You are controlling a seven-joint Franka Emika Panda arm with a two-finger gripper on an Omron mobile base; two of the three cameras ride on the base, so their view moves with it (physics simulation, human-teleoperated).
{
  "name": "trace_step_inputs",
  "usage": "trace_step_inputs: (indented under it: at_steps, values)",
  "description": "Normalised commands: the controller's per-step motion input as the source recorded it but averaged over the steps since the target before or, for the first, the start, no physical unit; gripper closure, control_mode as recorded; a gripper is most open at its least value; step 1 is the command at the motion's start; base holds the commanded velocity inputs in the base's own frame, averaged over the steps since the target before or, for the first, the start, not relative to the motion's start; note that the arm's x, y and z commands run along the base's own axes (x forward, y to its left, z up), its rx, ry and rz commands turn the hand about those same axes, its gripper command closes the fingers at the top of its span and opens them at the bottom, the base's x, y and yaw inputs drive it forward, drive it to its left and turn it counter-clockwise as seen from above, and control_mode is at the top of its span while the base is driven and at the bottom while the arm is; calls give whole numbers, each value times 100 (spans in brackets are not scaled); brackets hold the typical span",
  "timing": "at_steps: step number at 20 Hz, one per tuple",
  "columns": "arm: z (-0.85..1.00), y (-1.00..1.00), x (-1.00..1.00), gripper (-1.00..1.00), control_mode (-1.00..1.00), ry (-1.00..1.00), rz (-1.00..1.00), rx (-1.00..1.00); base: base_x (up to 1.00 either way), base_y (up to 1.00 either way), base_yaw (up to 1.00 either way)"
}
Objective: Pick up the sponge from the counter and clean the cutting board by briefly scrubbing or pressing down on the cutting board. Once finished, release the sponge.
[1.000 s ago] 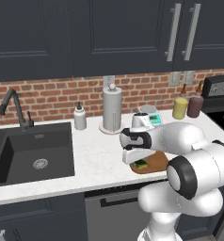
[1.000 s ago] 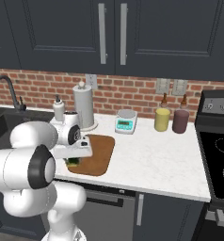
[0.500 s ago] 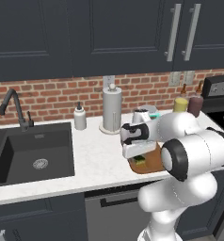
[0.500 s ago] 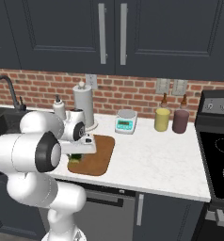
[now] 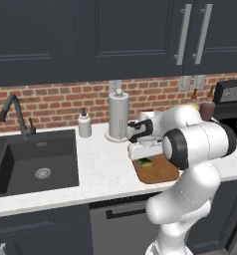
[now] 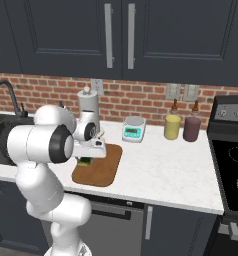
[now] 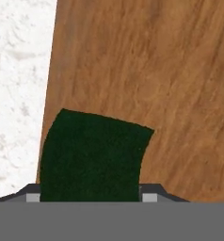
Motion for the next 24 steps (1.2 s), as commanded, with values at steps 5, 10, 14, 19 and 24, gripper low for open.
trace_step_inputs:
  at_steps: [5, 10, 14, 19, 24]
  values:
    - [0, -4, 40, 100, -100, 7, -4, 0, 0, 0, 0]
    - [0, -1, 50, 100, -100, 2, -3, 0, 0, 0, 0]
    - [-3, -2, 53, 100, -100, 0, -3, 0, 0, 0, 0]
    - [-11, 0, 36, 100, -100, 0, -3, 0, 0, 0, 0]
    - [-25, 0, 5, 100, -100, 0, -1, 0, 0, 0, 0]
